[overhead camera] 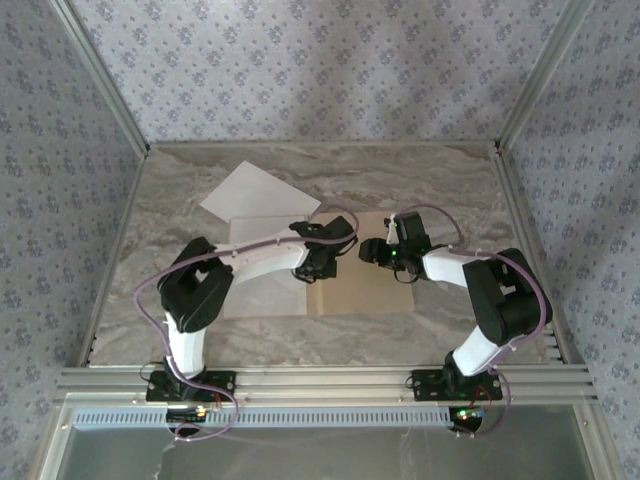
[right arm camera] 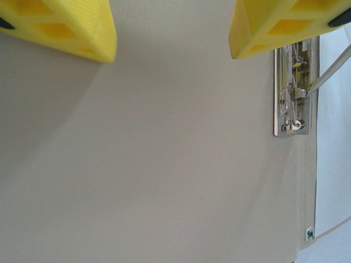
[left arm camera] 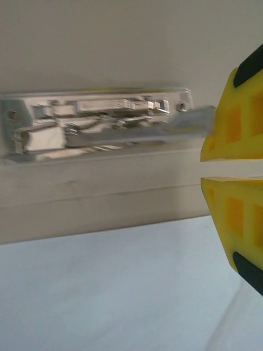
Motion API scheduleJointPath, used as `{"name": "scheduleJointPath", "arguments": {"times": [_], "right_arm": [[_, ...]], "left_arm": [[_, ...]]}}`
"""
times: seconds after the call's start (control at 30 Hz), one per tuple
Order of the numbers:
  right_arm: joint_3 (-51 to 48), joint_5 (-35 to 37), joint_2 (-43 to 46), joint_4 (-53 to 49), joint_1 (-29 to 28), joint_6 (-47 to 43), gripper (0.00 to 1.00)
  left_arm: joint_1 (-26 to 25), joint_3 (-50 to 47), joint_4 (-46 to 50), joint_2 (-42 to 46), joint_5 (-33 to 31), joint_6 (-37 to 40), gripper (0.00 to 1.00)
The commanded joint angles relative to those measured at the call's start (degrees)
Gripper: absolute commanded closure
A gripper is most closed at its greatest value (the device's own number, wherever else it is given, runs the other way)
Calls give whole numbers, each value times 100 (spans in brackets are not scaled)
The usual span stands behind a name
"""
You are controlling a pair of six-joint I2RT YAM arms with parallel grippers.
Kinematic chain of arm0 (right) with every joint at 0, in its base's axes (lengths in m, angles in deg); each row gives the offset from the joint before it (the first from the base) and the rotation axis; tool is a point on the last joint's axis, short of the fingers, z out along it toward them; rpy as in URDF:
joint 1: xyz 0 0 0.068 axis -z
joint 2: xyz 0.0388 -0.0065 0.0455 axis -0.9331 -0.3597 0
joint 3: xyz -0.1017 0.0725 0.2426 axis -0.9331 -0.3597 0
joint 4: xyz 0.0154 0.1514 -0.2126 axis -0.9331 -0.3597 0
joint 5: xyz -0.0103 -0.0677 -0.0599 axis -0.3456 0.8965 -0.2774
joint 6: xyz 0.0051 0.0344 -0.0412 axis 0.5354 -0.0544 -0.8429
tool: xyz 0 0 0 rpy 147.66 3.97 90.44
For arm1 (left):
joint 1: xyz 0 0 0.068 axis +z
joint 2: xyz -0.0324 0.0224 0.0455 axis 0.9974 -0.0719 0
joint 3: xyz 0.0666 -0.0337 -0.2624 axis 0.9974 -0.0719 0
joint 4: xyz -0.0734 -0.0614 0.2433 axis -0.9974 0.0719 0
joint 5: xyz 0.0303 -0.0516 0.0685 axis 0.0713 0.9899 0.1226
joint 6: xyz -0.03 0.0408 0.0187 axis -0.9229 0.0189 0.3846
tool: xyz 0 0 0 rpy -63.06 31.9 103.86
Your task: Put the files into the folder
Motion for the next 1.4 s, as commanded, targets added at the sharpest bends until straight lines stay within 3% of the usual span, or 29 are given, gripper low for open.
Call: {"name": "scheduleJointPath", "arguments": {"times": [0.0, 0.6, 0.97, 1.07, 1.37], "right_arm": [[-131, -123, -266, -724, -28, -42, 41], [-110, -145, -280, -750, -16, -84, 41], [-81, -85, -256, -980, 79, -187, 41], [-100, -94, -209, -1032, 180, -224, 41], [-169, -146, -12, -1144, 698, -287, 41]], "left_arm": [[210, 616, 66, -220, -227, 332, 85], [772, 1749, 144, -1202, 94, 631, 86], [930, 1635, 424, -457, -57, 718, 74], [1216, 1294, 359, -120, -202, 746, 65], [2411, 343, -225, 369, 340, 840, 55]]}}
